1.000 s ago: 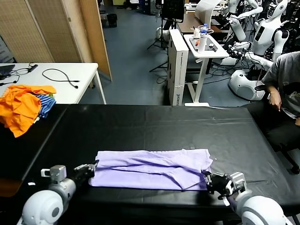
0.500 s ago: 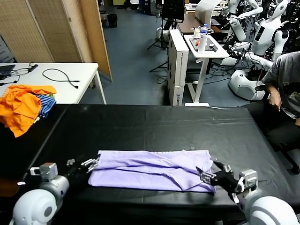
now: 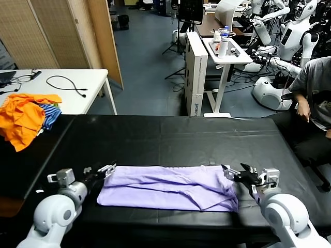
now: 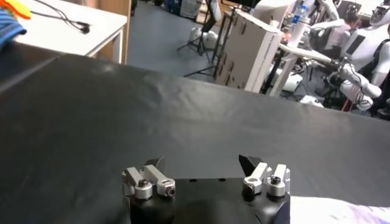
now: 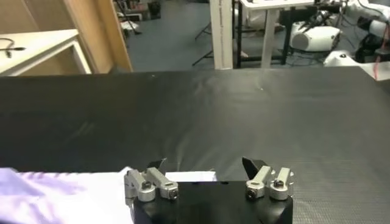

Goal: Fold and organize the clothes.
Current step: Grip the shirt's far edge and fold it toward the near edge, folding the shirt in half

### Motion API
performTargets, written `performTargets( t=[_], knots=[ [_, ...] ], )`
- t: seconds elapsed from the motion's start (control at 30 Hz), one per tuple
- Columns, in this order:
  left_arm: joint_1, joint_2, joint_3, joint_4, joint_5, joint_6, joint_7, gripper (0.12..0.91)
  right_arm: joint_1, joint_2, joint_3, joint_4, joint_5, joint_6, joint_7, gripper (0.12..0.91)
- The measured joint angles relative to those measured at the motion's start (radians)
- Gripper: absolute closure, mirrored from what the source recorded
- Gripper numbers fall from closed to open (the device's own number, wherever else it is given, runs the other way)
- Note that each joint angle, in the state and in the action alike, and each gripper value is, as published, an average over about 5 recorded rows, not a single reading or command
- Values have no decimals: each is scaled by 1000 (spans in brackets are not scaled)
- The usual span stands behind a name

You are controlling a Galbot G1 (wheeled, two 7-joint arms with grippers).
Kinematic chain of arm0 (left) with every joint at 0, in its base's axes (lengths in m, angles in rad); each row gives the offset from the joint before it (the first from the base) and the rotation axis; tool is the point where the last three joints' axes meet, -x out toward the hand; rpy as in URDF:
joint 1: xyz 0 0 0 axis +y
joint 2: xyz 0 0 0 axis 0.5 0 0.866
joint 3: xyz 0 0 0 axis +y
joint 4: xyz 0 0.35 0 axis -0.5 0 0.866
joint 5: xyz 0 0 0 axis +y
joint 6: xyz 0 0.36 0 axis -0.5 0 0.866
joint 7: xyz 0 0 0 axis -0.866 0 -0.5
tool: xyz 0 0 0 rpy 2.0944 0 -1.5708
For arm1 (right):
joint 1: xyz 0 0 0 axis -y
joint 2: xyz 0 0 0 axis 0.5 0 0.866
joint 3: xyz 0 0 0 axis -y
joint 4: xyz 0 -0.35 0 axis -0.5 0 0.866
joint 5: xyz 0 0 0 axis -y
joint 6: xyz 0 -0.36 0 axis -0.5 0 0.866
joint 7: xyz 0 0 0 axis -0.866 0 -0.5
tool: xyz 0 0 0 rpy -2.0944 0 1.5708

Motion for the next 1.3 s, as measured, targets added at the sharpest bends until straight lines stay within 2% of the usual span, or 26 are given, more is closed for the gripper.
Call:
performTargets(
  t=[0.27,0.37,0.43,0.57,0.77,0.83,0.87,0.93,1.13,1.23,1.3],
  knots=[
    [10,-7,5,20,6,1,5,123,11,16,-24,-37,-26,1,-14,124],
    [11,-8,6,27,9,1,6,130,11,18,-30,-42,-36,2,-21,160],
    [12,-8,7,28,11,1,7,163,11,20,-33,-47,-42,3,-26,226],
    [16,-9,11,29,11,-1,8,324,12,26,-39,-59,-52,8,-33,444],
    [14,-9,16,35,17,-9,11,691,23,40,-51,-74,-73,29,-46,787],
    [11,-9,16,39,26,-16,16,814,29,44,-57,-79,-75,45,-46,851],
    [9,-9,16,42,33,-20,19,844,32,46,-60,-82,-76,55,-46,873],
    [5,-9,13,50,47,-30,26,888,40,50,-69,-90,-76,75,-48,875],
    [8,-6,-1,57,58,-39,31,884,57,49,-90,-104,-47,92,-79,869],
    [20,-14,-6,44,72,-37,31,859,52,42,-87,-94,-40,91,-96,790],
    [31,-20,-14,31,82,-37,29,777,43,33,-78,-79,-36,91,-100,678]
  ],
)
